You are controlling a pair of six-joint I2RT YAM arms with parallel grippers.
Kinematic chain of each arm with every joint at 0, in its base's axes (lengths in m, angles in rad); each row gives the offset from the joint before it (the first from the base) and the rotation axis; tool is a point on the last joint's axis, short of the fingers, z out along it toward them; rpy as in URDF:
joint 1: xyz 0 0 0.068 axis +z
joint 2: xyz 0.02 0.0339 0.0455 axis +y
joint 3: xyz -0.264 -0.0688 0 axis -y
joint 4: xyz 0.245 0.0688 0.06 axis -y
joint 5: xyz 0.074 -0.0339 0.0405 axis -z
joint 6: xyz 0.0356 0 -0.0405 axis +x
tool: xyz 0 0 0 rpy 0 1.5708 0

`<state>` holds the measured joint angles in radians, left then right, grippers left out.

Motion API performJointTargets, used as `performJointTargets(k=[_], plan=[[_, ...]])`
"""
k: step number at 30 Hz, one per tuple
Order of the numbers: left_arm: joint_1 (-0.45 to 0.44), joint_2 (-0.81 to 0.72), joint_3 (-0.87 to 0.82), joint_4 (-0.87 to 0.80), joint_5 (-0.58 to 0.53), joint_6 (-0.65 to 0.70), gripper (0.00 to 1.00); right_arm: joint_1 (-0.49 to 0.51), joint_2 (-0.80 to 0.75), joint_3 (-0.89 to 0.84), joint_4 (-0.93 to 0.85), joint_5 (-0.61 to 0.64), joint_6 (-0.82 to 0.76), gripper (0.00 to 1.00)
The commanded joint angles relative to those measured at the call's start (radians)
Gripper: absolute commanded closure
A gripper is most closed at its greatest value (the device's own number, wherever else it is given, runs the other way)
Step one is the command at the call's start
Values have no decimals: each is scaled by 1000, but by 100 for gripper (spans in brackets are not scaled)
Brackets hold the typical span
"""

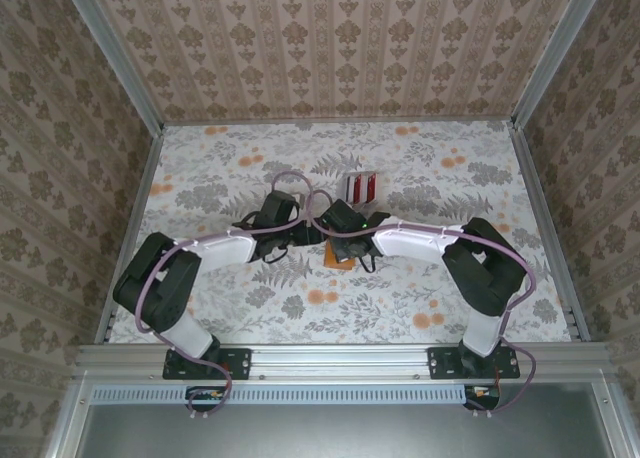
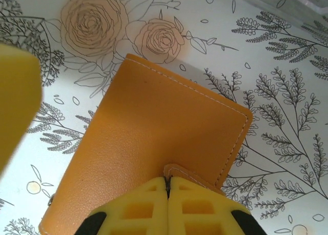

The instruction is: Put the credit cards into the card holder

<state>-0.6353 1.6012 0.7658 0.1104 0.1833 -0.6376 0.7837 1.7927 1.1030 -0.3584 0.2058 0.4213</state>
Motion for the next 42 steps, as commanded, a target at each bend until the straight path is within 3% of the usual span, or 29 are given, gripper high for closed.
performJointTargets(k=[1, 12, 23, 30, 35, 42], plan=[[-10, 29, -20, 43, 29, -60, 15, -12, -60, -67, 44, -33, 31, 99], [-2, 47, 8, 114, 224, -165, 25, -110, -209, -252, 291, -229, 115, 100], [-4, 48, 116, -8, 327, -105, 29, -129, -252, -284, 400, -288, 142, 100], [-12, 108, 123, 48, 366, -142, 38, -132, -281, -294, 434, -291, 161, 100], [-11, 128, 123, 86, 383, -153, 52, -136, -285, -304, 449, -289, 171, 100], [-2, 121, 114, 92, 375, -141, 86, -155, -255, -297, 471, -314, 192, 100]])
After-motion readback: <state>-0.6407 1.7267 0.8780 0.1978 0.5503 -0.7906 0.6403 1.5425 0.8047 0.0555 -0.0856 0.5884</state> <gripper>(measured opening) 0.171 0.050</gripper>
